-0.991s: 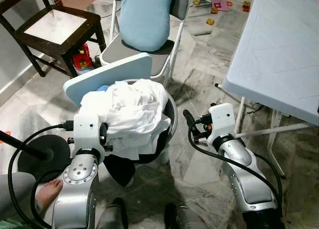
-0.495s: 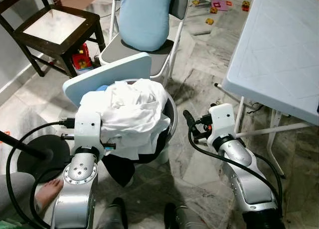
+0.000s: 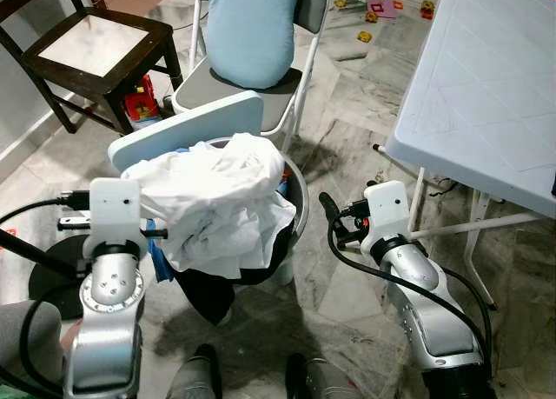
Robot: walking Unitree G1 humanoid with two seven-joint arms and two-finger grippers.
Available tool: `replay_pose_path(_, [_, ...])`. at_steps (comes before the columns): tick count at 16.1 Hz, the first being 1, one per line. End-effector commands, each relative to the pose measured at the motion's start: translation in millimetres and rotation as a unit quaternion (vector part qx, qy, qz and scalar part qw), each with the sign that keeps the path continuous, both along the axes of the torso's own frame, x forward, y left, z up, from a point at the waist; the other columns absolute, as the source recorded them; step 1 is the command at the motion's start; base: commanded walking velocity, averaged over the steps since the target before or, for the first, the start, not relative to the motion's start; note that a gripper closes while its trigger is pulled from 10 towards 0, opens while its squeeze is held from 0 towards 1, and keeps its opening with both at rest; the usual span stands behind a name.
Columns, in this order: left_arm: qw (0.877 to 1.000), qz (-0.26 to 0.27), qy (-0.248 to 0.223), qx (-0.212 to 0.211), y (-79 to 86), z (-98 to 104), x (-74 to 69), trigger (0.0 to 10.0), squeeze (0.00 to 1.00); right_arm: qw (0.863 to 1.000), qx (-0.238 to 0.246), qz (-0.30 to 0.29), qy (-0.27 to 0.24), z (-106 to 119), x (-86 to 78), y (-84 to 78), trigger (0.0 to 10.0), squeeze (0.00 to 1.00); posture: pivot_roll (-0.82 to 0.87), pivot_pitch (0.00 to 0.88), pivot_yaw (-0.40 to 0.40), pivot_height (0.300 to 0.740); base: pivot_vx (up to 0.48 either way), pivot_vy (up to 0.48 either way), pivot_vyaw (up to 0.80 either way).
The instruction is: Hang hanger
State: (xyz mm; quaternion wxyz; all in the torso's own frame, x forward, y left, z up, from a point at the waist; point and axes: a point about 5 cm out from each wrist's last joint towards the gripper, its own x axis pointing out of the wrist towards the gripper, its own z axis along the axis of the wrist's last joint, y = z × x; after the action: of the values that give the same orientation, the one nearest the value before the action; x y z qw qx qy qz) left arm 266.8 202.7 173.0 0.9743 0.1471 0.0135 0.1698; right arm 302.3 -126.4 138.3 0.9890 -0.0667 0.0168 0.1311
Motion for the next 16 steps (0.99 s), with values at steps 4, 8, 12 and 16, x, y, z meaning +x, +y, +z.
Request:
replay_pose_path(4, [0.992, 0.032, -0.048, 0.109, 28.1, 26, 16.0, 0.0, 0.0, 1.0, -0.003, 0.002, 0.008, -4, -1.0, -1.0, 10.0, 0.0, 0.03, 0.257, -0.098, 0.74, 0.0, 0.0, 0.0])
replay_pose_path(8, [0.916, -0.285, -0.066, 0.273, -63.8, 21, 23.3, 0.0, 0.0, 1.0, -0.001, 0.001, 0.006, -3, -1.0, -0.6, 10.0, 0.0, 0.02, 0.253, -0.095, 0.74, 0.0, 0.0, 0.0])
replay_pose_path(12, [0.804, -0.53, 0.043, 0.266, -116.5, -45, -24.5, 0.0, 0.0, 1.0, -0.002, -0.001, 0.007, -4, -1.7, -1.7, 10.0, 0.0, 0.02, 0.254, -0.094, 0.74, 0.0, 0.0, 0.0])
replay_pose_path(16, [0.805, -0.521, 0.102, 0.265, -98.8, -63, -35.2, 0.0, 0.0, 1.0, -0.003, 0.0, 0.008, -4, -0.8, -1.3, 10.0, 0.0, 0.03, 0.255, -0.094, 0.74, 0.0, 0.0, 0.0])
